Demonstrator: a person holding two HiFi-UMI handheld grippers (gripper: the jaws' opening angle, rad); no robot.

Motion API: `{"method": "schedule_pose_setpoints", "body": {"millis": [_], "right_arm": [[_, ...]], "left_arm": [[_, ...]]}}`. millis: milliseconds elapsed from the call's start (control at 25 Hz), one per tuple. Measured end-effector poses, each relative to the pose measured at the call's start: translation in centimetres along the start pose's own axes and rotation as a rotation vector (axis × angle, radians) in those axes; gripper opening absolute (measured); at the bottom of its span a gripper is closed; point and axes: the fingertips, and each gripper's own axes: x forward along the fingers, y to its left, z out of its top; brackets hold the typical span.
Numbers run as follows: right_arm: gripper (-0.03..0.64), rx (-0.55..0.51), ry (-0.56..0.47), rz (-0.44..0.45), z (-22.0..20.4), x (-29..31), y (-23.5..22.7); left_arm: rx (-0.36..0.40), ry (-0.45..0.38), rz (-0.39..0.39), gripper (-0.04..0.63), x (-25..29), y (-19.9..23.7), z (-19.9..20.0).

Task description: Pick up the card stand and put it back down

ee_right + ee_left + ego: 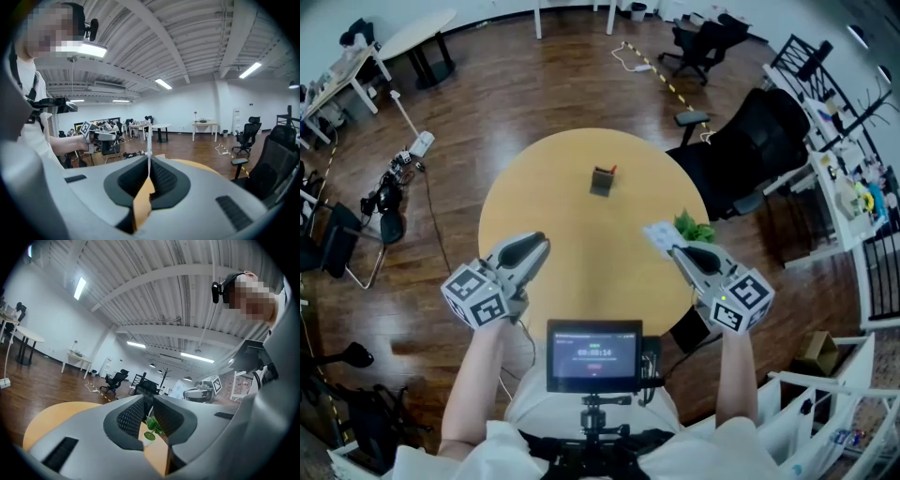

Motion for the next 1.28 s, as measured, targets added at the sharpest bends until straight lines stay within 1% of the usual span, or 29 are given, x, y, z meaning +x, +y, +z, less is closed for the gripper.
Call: {"method": "schedule_pose_setpoints", "body": {"millis": [240, 440, 560, 680, 760, 880, 1280], "right_arm": [[0.028, -0.053, 0.032, 0.021, 0.2, -1.6, -0.3], [0.028, -0.1, 0.058, 0.031, 0.2, -1.9, -0.2], [0.028, -0.111, 0.062, 0.035, 0.3, -2.1, -0.1], [0.028, -0.117, 0.063, 0.04, 0.1, -2.3, -0.2], [0.028, -0.121, 0.064, 0.047, 0.0, -2.3, -0.1], [0.028, -0.12, 0.063, 0.047, 0.0, -2.4, -0.1], [0.028, -0.124, 0.072, 0.048, -1.5, -2.0, -0.6]], "left_arm": [[0.032, 0.013, 0.022, 0.063, 0.4, 0.1, 0.0], [0.03, 0.031, 0.037, 0.063, 0.5, 0.7, -0.5], [0.033, 0.055, 0.044, 0.063, 0.7, 1.0, -1.1], [0.039, 0.065, 0.069, 0.063, 1.0, 1.7, -1.9], [0.023, 0.057, 0.086, 0.063, 0.8, 2.1, -2.2], [-0.012, 0.04, 0.084, 0.063, 0.6, 2.3, -2.4], [-0.014, 0.061, 0.074, 0.063, 0.7, 1.5, -4.0]]}}
